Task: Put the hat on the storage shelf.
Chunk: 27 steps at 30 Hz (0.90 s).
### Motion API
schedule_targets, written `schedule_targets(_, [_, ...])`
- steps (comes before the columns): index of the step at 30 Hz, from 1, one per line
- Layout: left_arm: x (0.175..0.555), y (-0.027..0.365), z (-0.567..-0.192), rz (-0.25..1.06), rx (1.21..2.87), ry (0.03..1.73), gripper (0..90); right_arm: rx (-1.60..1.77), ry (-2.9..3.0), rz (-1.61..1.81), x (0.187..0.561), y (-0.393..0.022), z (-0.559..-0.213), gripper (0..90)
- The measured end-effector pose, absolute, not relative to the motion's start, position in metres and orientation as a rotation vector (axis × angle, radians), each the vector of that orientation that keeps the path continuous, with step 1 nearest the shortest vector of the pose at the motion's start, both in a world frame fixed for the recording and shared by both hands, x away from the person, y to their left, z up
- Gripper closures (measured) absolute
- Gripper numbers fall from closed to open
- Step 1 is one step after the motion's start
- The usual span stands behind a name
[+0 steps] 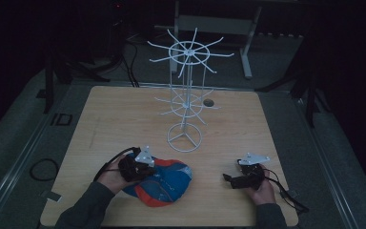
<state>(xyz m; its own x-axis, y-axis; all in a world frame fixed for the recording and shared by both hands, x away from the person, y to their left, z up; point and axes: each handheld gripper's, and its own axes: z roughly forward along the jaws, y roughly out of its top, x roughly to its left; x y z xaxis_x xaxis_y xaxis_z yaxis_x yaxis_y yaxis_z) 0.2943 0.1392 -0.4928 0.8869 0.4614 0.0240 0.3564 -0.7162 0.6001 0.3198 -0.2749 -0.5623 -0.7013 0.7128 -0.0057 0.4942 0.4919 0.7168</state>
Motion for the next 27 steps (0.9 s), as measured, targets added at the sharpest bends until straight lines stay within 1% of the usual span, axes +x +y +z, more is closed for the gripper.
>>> schedule_targets(6, [0.294, 0.152, -0.488, 0.283, 2.418, 0.678, 89.4, 1.019, 2.439, 1.026, 0.320, -0.275, -0.562, 11.7])
schedule_targets(8, [0.295, 0.161, -0.488, 0.306, 2.399, 0.746, 89.3, 1.018, 2.438, 1.027, 0.320, -0.275, -0.562, 11.7])
schedule_targets(11, [0.294, 0.167, -0.489, 0.311, 2.383, 0.797, 89.2, 1.018, 2.438, 1.027, 0.320, -0.275, -0.562, 11.7])
schedule_targets(12, [0.294, 0.173, -0.489, 0.324, 2.367, 0.845, 89.3, 1.018, 2.439, 1.027, 0.320, -0.275, -0.562, 11.6])
schedule_targets(14, [0.293, 0.176, -0.489, 0.328, 2.359, 0.867, 89.2, 1.018, 2.439, 1.027, 0.320, -0.275, -0.562, 11.7])
schedule_targets(16, [0.292, 0.184, -0.489, 0.336, 2.341, 0.927, 89.1, 1.018, 2.438, 1.026, 0.320, -0.275, -0.562, 11.6])
schedule_targets(18, [0.292, 0.185, -0.490, 0.334, 2.337, 0.929, 88.8, 1.018, 2.438, 1.027, 0.320, -0.275, -0.562, 11.7])
schedule_targets(19, [0.291, 0.188, -0.490, 0.302, 2.329, 0.906, 83.4, 1.018, 2.438, 1.027, 0.320, -0.275, -0.562, 11.7])
schedule_targets(20, [0.291, 0.188, -0.490, 0.302, 2.329, 0.906, 77.1, 1.018, 2.439, 1.026, 0.320, -0.275, -0.562, 11.6])
schedule_targets(21, [0.291, 0.186, -0.490, 0.286, 2.336, 0.863, 70.8, 1.018, 2.439, 1.026, 0.320, -0.275, -0.562, 11.7])
schedule_targets(23, [0.290, 0.179, -0.490, 0.282, 2.350, 0.796, 57.3, 1.018, 2.439, 1.026, 0.320, -0.275, -0.562, 11.7])
schedule_targets(24, [0.290, 0.179, -0.490, 0.282, 2.350, 0.796, 48.8, 1.018, 2.439, 1.026, 0.320, -0.275, -0.562, 11.7])
schedule_targets(25, [0.290, 0.175, -0.489, 0.289, 2.359, 0.776, 48.8, 1.018, 2.439, 1.027, 0.320, -0.275, -0.562, 11.6])
schedule_targets(26, [0.290, 0.175, -0.489, 0.289, 2.359, 0.776, 40.9, 1.018, 2.439, 1.027, 0.320, -0.275, -0.562, 11.6])
schedule_targets(27, [0.293, 0.163, -0.489, 0.300, 2.382, 0.749, 40.9, 1.018, 2.439, 1.027, 0.320, -0.275, -0.562, 11.7])
